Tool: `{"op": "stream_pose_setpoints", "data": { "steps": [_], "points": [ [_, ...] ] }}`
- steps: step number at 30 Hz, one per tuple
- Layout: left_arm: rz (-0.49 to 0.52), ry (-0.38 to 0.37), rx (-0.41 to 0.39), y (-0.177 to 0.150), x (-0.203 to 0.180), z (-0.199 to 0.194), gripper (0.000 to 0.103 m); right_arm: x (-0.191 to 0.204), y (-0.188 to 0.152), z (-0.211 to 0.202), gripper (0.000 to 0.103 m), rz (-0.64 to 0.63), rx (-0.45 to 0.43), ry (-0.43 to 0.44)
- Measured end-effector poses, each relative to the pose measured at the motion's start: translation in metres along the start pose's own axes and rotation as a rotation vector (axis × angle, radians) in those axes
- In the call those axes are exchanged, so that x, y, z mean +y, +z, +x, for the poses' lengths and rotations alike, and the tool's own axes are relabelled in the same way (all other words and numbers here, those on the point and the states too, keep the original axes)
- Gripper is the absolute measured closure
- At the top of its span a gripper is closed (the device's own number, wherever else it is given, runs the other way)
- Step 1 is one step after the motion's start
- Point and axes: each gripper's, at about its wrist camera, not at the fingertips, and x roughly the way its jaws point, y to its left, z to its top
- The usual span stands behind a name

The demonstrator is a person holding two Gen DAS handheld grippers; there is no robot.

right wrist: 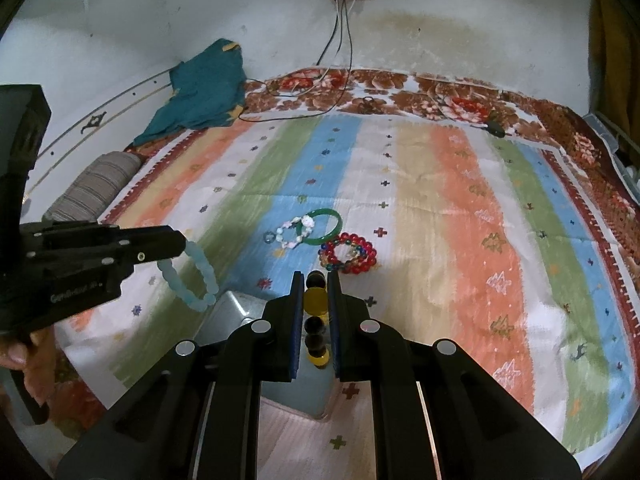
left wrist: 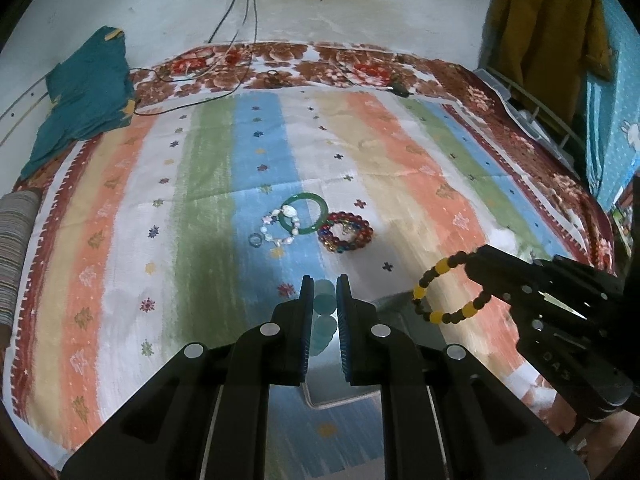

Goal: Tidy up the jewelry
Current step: 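Carry both bracelets over the tin box and open both tools to drop them, then move both open tools back toward the remaining bracelets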

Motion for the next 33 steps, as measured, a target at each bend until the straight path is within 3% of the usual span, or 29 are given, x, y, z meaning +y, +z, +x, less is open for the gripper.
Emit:
{"op": "stream_pose_setpoints", "data": {
  "steps": [5, 6, 7, 10, 22, 33],
  "points": [
    [0.008, -0.015, 0.027, -0.006, -0.005, 0.002, 0.086, -0.001, -0.006, -0.001, 0.09, 0.016, 0.009, 0.016],
    [0.006, -0.006, 0.028, -0.006, -0.004, 0.003, 0.07, -0.001, -0.006, 0.0, 0.09, 0.019, 0.014, 0.016],
    [0.008, 0.009, 0.021, -0.006, -0.004, 0.003, 0.064, -0.002, -0.007, 0.0, 0.086, 0.022, 0.018, 0.011],
    [0.01, 0.045, 0.016, -0.005, -0.002, 0.004, 0.061, -0.007, -0.006, 0.003, 0.065, 0.029, 0.019, -0.019],
    [-0.065, 0.103, 0.031, 0.005, 0.023, 0.017, 0.041, -0.021, -0.005, 0.019, 0.049, 0.057, 0.063, -0.031],
    [-0.131, 0.142, 0.028, 0.019, 0.046, 0.029, 0.032, -0.029, 0.002, 0.032, 0.033, 0.083, 0.079, -0.026]
  ]
}}
